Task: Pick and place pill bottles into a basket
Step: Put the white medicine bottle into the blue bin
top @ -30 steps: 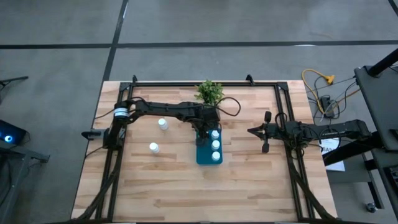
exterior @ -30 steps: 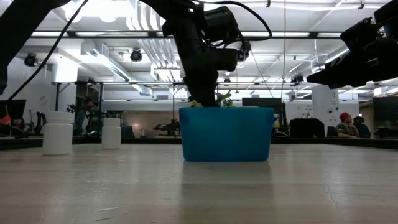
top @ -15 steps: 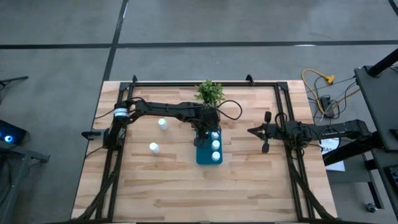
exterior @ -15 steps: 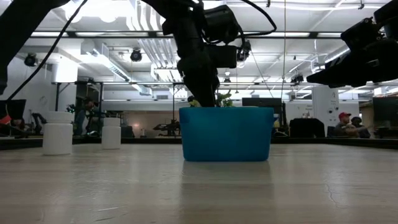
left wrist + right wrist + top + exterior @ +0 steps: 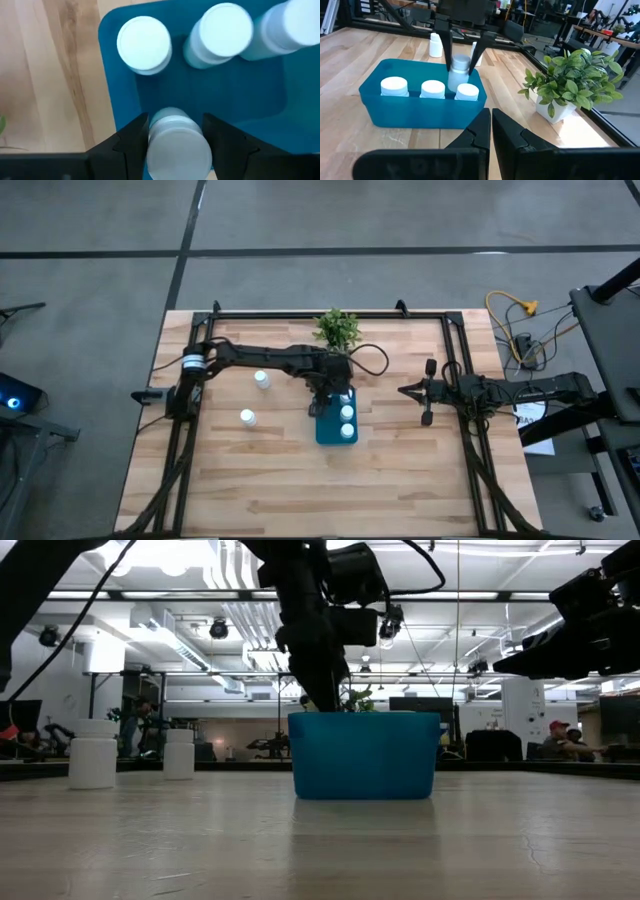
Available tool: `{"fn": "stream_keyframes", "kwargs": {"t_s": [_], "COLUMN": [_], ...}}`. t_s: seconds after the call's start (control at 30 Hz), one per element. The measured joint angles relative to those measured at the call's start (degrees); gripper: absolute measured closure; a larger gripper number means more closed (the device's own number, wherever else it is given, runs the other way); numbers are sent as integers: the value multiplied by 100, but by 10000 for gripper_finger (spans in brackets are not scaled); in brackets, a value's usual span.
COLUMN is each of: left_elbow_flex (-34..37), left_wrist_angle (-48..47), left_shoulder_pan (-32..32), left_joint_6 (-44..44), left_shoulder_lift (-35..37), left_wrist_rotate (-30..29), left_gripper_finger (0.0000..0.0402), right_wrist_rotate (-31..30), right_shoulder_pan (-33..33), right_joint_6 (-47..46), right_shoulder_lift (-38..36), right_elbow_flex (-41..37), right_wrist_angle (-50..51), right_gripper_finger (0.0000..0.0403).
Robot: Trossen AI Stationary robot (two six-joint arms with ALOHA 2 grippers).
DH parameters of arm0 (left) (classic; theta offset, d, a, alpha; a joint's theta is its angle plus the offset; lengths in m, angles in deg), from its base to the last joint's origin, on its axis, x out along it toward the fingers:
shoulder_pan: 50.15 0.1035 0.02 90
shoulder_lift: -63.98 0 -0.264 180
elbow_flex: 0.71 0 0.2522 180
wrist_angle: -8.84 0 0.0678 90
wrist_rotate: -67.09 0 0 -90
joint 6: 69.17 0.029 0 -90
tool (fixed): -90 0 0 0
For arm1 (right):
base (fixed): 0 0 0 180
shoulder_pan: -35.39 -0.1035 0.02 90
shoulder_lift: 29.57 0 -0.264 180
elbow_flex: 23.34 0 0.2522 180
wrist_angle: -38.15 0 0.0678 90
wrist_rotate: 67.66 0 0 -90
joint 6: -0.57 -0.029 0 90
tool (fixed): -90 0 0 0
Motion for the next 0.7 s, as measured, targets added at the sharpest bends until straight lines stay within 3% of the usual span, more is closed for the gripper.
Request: {"fn": "stream_keyframes", "kwargs": {"t_s": [0.27,0.7], "left_elbow_flex": [-83,-83], "left_wrist_angle": [-115,-113], "left_shoulder_pan": [-65,-68], "left_joint_6": [4,-105], "left_shoulder_lift": [29,29], "left_wrist_rotate": [-2,-125], "left_gripper_finger": [232,132], "right_wrist_rotate": [-4,-4], "right_shoulder_pan": [0,0], "right_joint_6": [-44,-63], "right_shoulder_lift": [-2,0], "right_elbow_flex": [0,0], "right_wrist_angle": [0,0], "right_gripper_finger": [394,394]}}
